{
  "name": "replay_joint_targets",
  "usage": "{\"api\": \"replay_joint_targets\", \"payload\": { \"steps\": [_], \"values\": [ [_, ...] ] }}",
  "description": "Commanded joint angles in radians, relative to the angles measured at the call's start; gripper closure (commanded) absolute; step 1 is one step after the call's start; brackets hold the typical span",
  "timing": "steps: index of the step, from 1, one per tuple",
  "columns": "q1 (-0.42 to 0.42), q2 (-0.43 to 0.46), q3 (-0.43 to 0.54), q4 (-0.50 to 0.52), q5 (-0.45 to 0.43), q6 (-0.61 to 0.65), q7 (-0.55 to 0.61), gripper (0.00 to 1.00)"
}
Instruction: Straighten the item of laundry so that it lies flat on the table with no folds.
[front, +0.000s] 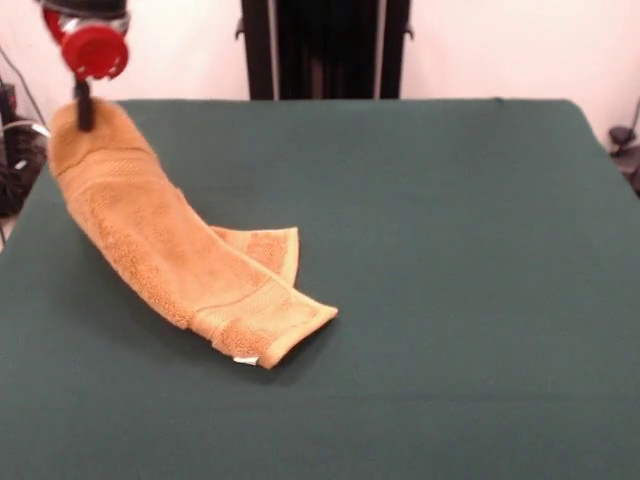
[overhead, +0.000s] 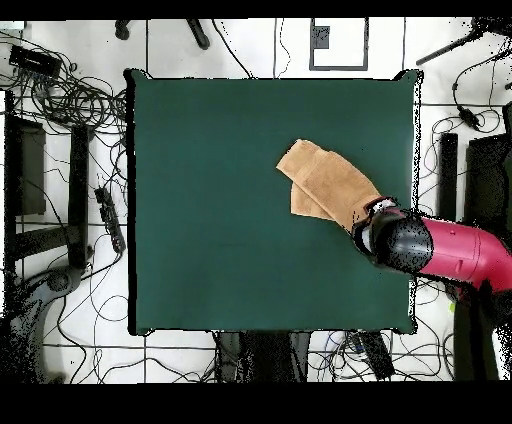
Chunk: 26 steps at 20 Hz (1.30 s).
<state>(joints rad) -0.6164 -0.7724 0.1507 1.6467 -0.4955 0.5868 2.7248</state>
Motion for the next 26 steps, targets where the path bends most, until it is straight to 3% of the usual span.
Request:
{"api": "replay_joint_targets", "payload": {
  "steps": [1, 6, 11, 16, 20, 26],
  "values": [
    [0.056, -0.072, 0.133, 0.202, 0.144, 0.131, -0.069, 1.00],
    [0.077, -0.120, 0.120, 0.228, 0.151, 0.122, -0.123, 1.00],
    [0.031, -0.262, 0.179, 0.308, 0.188, 0.184, -0.276, 1.00],
    [0.040, -0.362, 0.185, 0.326, 0.246, 0.281, -0.268, 1.00],
    [0.023, -0.428, 0.222, 0.348, 0.268, 0.290, -0.345, 1.00],
    [0.029, -0.559, 0.223, 0.311, 0.346, 0.483, -0.378, 1.00]
  ]
}}
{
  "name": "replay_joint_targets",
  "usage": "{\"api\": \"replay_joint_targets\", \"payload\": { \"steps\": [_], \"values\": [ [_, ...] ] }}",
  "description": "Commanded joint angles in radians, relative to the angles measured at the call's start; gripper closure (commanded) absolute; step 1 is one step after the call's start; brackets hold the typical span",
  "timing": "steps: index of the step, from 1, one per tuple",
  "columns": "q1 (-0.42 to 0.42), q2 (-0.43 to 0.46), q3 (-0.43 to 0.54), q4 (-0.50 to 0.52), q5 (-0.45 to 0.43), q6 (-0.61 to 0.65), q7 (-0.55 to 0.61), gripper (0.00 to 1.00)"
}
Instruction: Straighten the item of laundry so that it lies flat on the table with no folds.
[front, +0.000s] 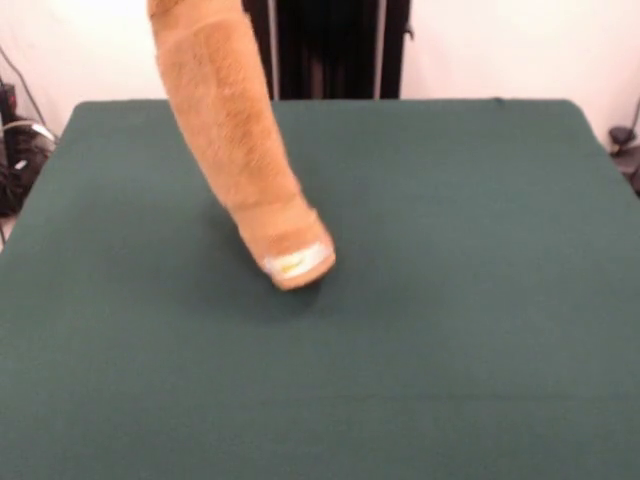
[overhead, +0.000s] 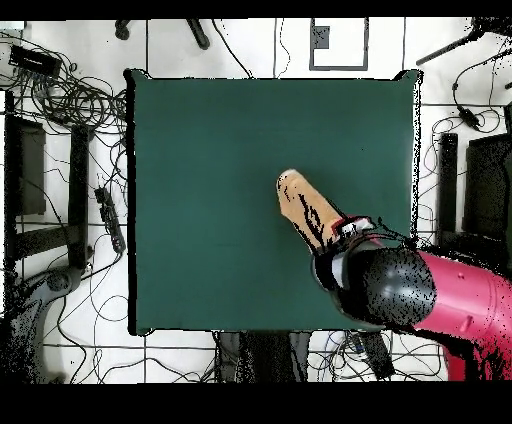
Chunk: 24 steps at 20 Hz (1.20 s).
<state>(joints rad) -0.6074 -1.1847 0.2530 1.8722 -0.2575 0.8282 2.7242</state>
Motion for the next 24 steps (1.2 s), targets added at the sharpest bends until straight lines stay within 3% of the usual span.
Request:
{"api": "replay_joint_targets", "payload": {
  "steps": [1, 5, 13, 16, 24],
  "values": [
    [0.023, -0.158, 0.119, 0.081, 0.119, 0.266, -0.371, 1.00],
    [0.023, -0.179, 0.127, 0.077, 0.117, 0.296, -0.416, 1.00],
    [0.002, -0.210, 0.157, 0.105, 0.088, 0.212, -0.581, 1.00],
    [0.005, -0.201, 0.147, 0.100, 0.084, 0.191, -0.578, 1.00],
    [0.008, -0.187, 0.169, 0.024, 0.037, 0.228, -0.710, 1.00]
  ]
}}
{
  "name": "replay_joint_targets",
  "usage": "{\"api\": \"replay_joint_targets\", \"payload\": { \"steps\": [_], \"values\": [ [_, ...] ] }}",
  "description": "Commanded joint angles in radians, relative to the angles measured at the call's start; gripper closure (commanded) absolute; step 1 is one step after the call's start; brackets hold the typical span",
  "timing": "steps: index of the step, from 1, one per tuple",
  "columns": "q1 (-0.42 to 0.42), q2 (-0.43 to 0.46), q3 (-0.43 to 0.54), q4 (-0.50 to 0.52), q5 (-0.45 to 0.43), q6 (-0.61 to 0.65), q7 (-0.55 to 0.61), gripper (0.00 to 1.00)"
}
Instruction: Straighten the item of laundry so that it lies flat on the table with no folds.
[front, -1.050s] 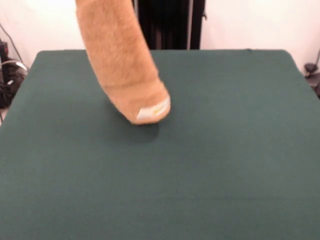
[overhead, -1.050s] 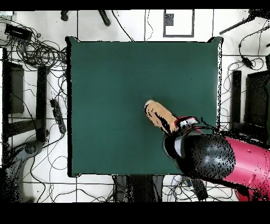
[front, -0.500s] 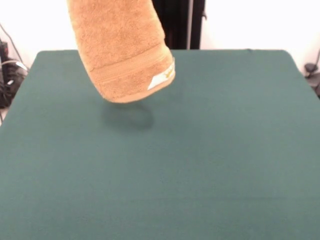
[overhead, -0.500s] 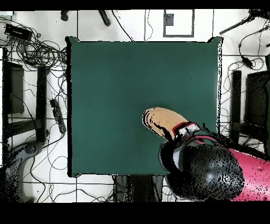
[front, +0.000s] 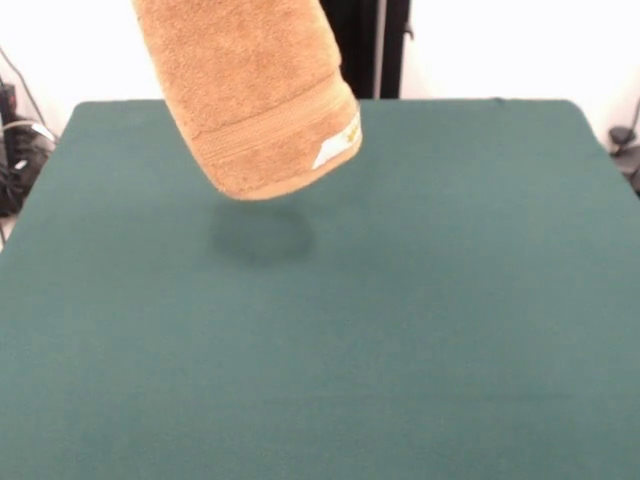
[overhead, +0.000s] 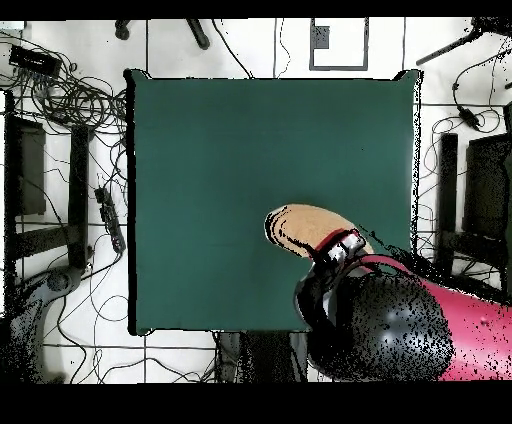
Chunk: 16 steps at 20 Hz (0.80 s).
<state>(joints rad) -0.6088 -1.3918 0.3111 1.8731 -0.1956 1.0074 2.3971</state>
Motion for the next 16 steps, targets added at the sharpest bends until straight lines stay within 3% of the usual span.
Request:
{"api": "replay_joint_targets", "payload": {
  "steps": [1, 5, 12, 13, 16],
  "values": [
    [0.009, 0.023, 0.113, 0.020, -0.035, 0.042, -0.399, 1.00],
    [0.015, 0.028, 0.102, 0.007, -0.033, 0.047, -0.400, 1.00],
    [-0.018, 0.009, 0.112, 0.006, 0.056, 0.071, -0.505, 1.00],
    [-0.024, 0.008, 0.117, 0.010, 0.074, 0.069, -0.520, 0.00],
    [-0.035, 0.008, 0.117, 0.021, 0.104, 0.058, -0.532, 0.00]
  ]
}}
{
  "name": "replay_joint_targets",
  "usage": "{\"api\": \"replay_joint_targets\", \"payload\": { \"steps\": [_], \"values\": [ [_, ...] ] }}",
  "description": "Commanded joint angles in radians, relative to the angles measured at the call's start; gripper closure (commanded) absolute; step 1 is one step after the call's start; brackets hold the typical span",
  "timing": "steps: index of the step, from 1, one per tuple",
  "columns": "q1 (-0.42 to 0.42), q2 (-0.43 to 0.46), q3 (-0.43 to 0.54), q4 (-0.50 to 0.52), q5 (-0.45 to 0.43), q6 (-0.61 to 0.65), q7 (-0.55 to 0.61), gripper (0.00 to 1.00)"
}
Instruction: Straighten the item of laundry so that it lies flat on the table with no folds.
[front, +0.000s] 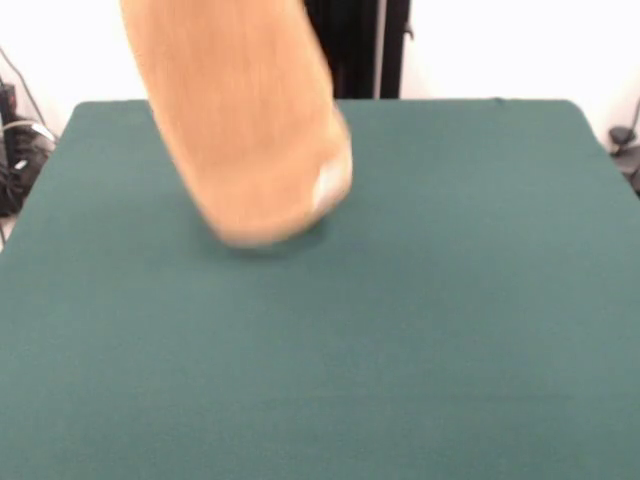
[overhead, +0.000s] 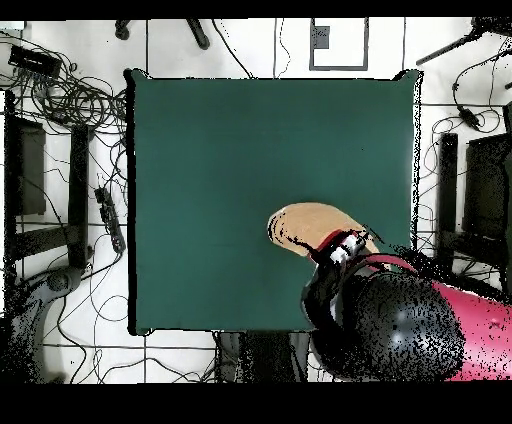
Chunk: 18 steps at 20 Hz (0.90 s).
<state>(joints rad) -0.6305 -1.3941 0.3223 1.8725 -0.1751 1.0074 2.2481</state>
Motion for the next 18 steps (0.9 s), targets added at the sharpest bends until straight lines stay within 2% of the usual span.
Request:
{"api": "replay_joint_targets", "payload": {
  "steps": [1, 12, 16, 18],
  "values": [
    [-0.017, 0.011, 0.106, 0.024, 0.081, 0.051, -0.390, 0.00],
    [-0.035, 0.017, 0.103, 0.045, 0.102, 0.021, -0.404, 0.00],
    [-0.062, 0.073, 0.123, 0.062, 0.068, -0.110, -0.447, 0.00],
    [-0.070, 0.152, 0.127, 0.068, -0.004, -0.197, -0.412, 0.00]
  ]
}}
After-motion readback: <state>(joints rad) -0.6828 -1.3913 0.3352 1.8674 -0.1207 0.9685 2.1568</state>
